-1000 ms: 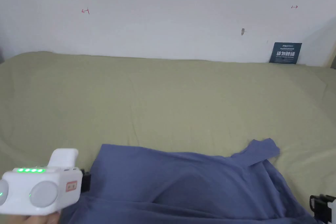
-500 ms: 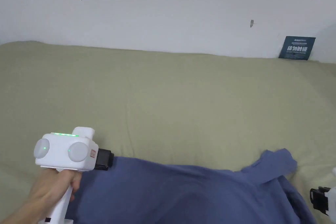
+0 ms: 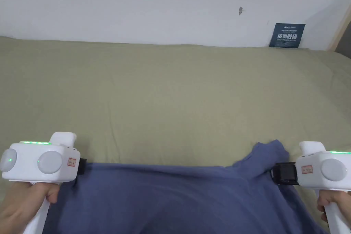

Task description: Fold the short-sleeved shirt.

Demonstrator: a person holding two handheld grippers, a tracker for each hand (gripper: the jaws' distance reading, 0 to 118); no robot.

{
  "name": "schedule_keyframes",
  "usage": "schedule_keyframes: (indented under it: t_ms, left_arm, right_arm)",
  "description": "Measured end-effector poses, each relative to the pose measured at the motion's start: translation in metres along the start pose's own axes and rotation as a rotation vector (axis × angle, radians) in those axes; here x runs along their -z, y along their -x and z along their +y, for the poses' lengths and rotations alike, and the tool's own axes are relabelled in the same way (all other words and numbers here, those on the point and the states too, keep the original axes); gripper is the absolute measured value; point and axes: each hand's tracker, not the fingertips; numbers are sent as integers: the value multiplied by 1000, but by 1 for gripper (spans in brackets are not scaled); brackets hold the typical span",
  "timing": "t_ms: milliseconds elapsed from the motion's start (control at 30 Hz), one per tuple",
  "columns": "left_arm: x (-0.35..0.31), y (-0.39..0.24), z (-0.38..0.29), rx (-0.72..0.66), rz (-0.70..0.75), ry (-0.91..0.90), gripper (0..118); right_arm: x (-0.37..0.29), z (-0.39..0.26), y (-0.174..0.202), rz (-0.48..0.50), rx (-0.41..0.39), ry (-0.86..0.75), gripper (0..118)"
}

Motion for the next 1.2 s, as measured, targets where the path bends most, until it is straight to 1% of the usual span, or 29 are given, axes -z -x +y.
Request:
schedule_keyframes:
  t_ms: [33,67,100,133,167,200,233,267,300,333,367,433,500,600,633,733,767,867,967,1000,1100,1200]
  left_arm:
    - [1,0,1,5,0,3,3]
    - [0,1,-1,5,-1,2,3]
    - [1,1,-1,2,-2,1,3]
    - [2,1,1,-4,-4,3,3]
    - [3,2,2,-7,-6,4,3]
    - [2,2,0,-11,-7,4,3]
    - [2,2,0,-14,-6,3,3]
    - [1,2,1,-13,-5,2,3]
    - [0,1,2,-9,-4,0,3]
    - [-3,2,0,-9,-3,-4,3]
    - [-5,3,0,-12,-4,-5,3]
    - [-14,7,0,-38,-16,-19,3]
    - [-28,11,-4,-50,-26,-34,3]
    - [-52,18,-7,-42,-34,-73,3]
    - [-62,20,-10,-40,-37,-77,3]
    - [-87,25,-19,-21,-29,-104,3]
    - [-94,27,-22,-23,-30,-112,3]
    - [-120,35,-36,-39,-37,-139,3]
    - [-147,41,-54,-43,-45,-165,3]
    - [-156,43,-63,-44,-54,-183,3]
    - [-182,47,-91,-50,-75,-217,3]
    - [-201,50,-121,-45,-90,-239,3]
  right_arm:
    - [6,3,1,-11,-1,-9,111]
    - [11,6,2,-11,-10,-1,110]
    - [15,4,4,-16,-32,31,103]
    - [21,4,6,-22,-52,68,102]
    - [22,5,6,-15,-54,58,103]
    - [18,7,5,-12,-51,42,102]
    - [16,7,2,3,-53,40,97]
    - [12,6,1,10,-55,28,85]
    - [3,6,0,15,-69,-19,50]
    - [-5,6,0,20,-92,-47,0]
    - [-9,5,0,30,-93,-47,0]
    - [-14,-1,0,22,-54,-94,0]
    - [-34,-3,-3,37,-48,-134,0]
    - [-61,-9,-7,38,-64,-159,0]
    - [-70,-8,-18,46,-61,-166,0]
    - [-96,-22,-22,72,-61,-213,0]
    - [-116,-25,-23,72,-53,-234,0]
    - [-143,-46,-30,96,-48,-261,0]
    - [-167,-67,-44,128,-11,-298,0]
    - [-176,-79,-47,136,-12,-301,0]
    - [-203,-111,-54,138,-15,-334,0]
    - [-222,-148,-59,138,4,-349,0]
